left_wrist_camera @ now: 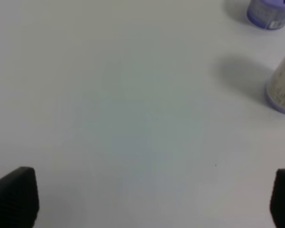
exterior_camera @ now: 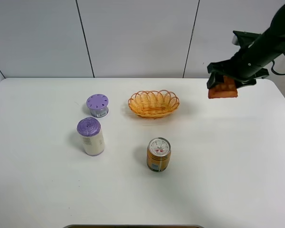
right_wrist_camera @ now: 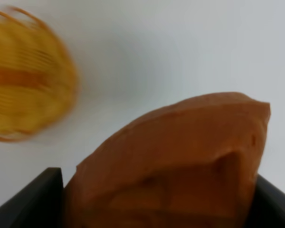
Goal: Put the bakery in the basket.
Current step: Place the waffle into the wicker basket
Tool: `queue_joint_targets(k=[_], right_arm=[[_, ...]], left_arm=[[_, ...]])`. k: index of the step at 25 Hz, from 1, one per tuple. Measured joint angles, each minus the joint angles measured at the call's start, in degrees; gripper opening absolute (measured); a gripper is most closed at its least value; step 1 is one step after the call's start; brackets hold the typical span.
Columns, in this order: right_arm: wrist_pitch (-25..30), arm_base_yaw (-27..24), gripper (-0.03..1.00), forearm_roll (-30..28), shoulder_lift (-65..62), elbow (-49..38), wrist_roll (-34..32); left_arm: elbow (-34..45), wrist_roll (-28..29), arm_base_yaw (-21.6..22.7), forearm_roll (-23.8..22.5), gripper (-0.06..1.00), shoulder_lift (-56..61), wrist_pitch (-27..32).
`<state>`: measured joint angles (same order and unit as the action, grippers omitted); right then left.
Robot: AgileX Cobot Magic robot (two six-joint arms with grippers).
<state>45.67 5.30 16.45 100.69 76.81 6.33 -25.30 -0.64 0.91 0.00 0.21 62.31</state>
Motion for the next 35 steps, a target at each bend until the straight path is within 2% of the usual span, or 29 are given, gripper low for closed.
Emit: queue_joint_targets(k=[9,17,24,29,35], right_arm=[[-8.0,12.5,0.68,0.4,5.4,6.7,-4.6],[-15.0,18.9,0.68,0.5,15.5,10.8,-6.3],[-19.3,20.4,0.68,0.7,21.7,10.9,-10.9],[-21.8,20.4,0.68,0.6,24.3,10.9,-11.5],[-22.4,20.4,0.68,0.6,25.0,10.9,-11.5]], left_arm=[[0.0,0.0,0.0,0.0,0.99,0.0,0.0],[0.0,0.0,0.0,0.0,0.99,0.0,0.0],[0.0,0.0,0.0,0.0,0.99,0.0,0.0],[0.0,0.0,0.0,0.0,0.99,0.0,0.0],[0.0,0.0,0.0,0.0,0.99,0.0,0.0]])
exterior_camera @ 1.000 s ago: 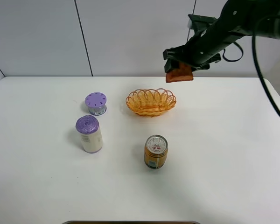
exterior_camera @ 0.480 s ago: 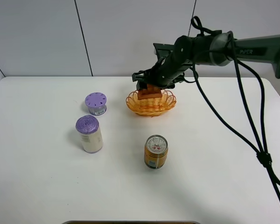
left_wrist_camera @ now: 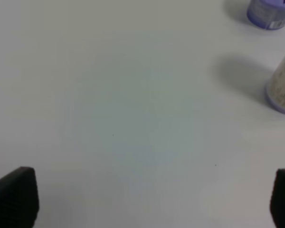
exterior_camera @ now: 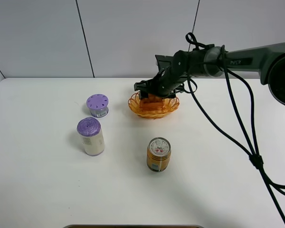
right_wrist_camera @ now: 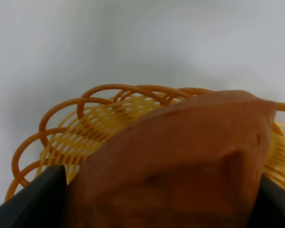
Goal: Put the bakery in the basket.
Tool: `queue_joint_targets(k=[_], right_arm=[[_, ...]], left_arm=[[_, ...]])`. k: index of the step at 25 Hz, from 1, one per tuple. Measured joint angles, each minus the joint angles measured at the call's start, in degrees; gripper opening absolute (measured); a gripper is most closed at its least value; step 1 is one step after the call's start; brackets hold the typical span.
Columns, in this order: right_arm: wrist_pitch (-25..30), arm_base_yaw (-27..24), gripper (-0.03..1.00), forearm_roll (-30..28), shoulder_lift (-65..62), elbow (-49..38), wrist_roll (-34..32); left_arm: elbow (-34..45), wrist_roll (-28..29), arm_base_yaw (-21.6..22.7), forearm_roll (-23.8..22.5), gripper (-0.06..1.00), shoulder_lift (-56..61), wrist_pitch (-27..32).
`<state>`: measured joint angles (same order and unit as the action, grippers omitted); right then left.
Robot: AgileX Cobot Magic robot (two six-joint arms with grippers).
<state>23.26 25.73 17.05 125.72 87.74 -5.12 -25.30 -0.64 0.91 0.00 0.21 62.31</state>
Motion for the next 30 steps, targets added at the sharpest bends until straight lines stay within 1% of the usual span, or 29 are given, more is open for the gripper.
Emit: queue_joint_targets(k=[6,7,10,12,19,23,27,30], right_arm=[[0.5,0.0,0.68,0.0,0.0,0.0,0.0],[0.9,0.0,0.69,0.0,0.0,0.0,0.0],[2.5,0.0,0.82,0.0,0.0,0.0,-0.2],[3.3,0.0,0.87,0.0,0.0,0.0,-0.2],[4.3,0.0,0.89,0.0,-0.6,0.0,-0.6],[5.8,0.0,0.89,-0.2,-3.7,0.0,-0.7],[10.2,0.0,0.89,-1.1,-8.3,0.0,-1.2],[15.9,0.0,0.89,-5.3,-12.5,0.0,-3.7]], left_arm=[[0.0,0.0,0.0,0.0,0.99,0.0,0.0],[0.0,0.0,0.0,0.0,0.99,0.0,0.0],[0.0,0.0,0.0,0.0,0.99,0.0,0.0],[0.0,0.0,0.0,0.0,0.99,0.0,0.0],[0.0,0.0,0.0,0.0,0.99,0.0,0.0],[0.0,0.0,0.0,0.0,0.99,0.0,0.0],[0.0,0.0,0.0,0.0,0.99,0.0,0.0],[0.0,0.0,0.0,0.0,0.99,0.0,0.0]])
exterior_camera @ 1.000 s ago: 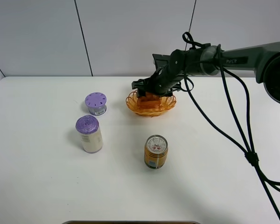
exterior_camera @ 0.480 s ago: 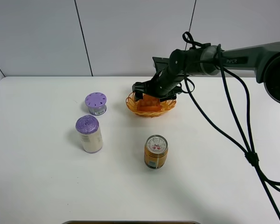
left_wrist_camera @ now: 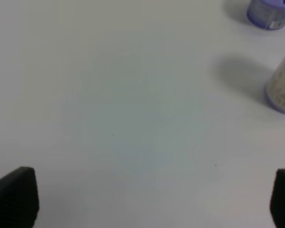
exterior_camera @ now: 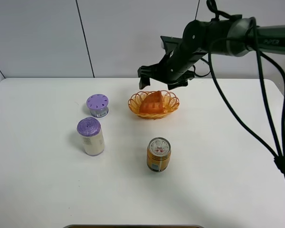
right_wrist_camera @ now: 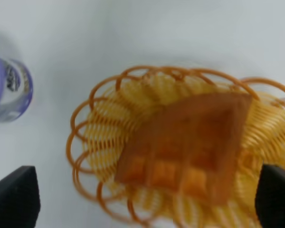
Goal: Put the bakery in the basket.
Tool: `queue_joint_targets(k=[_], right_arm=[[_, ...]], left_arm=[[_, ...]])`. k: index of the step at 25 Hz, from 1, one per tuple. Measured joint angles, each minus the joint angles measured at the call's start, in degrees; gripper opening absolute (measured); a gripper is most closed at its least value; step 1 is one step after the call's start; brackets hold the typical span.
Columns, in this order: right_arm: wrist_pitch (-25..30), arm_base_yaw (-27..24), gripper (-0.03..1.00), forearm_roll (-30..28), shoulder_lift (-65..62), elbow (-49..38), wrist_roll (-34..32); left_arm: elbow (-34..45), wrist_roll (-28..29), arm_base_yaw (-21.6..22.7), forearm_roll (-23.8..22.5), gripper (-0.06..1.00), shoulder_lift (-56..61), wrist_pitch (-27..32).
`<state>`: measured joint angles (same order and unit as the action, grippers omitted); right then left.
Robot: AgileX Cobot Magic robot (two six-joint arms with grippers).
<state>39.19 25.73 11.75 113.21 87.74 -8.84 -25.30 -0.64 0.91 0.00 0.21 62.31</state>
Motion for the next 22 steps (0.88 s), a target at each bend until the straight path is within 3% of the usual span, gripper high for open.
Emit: queue_joint_targets(k=[6,13,16,22], right_arm=[[13.7,0.0,0.89,-11.8,-9.4,0.0,-3.9],[25.8,0.0,0.89,-19.4,-22.2,0.2,-4.4],[29.6,0.0,0.89,-22.5,-27.2,0.2,-4.8],[30.1,-0.2,0.89,-27.9,-35.8,-0.3,-5.1]], left_arm=[[0.0,0.0,0.0,0.0,0.99,0.0,0.0],[0.0,0.0,0.0,0.0,0.99,0.0,0.0],[0.0,0.0,0.0,0.0,0.99,0.0,0.0],[0.0,0.0,0.0,0.0,0.99,0.0,0.0]])
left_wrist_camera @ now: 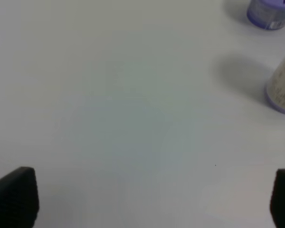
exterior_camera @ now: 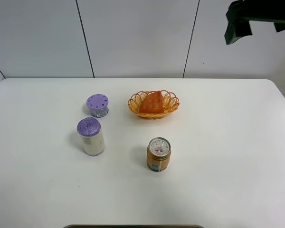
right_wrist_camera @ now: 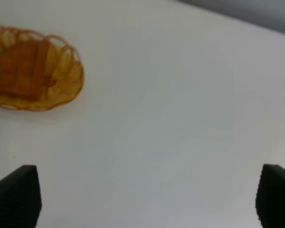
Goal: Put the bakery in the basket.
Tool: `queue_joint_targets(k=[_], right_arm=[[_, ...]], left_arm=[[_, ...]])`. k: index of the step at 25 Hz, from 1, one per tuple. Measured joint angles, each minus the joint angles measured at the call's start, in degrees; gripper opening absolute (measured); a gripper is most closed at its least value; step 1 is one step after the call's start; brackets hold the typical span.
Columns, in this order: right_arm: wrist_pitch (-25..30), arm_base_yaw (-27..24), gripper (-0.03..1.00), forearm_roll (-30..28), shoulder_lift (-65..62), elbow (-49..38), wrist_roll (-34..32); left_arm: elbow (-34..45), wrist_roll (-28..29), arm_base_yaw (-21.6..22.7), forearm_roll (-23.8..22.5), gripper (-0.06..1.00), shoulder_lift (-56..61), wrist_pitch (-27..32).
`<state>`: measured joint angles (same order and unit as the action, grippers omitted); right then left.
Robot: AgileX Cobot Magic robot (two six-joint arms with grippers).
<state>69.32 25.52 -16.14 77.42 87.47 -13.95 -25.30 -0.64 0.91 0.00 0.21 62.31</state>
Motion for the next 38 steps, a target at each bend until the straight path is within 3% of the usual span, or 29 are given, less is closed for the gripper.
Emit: queue_joint_targets(k=[9,21,30,38], right_arm=[[0.3,-5.0,0.89,-1.5,-17.6,-14.4,0.3],[0.8,-6.0,0.89,-0.8,-45.4,-35.3,-1.0],[-0.7,-18.5,0.89,4.9,-58.6,-45.9,-1.1],[-4.9,-23.1,0.89,9.2,-68.9,-53.7,4.5]], left_arm=[[0.0,0.0,0.0,0.0,0.99,0.0,0.0],[0.0,0.0,0.0,0.0,0.99,0.0,0.0],[0.0,0.0,0.0,0.0,0.99,0.0,0.0],[0.0,0.0,0.0,0.0,0.99,0.0,0.0]])
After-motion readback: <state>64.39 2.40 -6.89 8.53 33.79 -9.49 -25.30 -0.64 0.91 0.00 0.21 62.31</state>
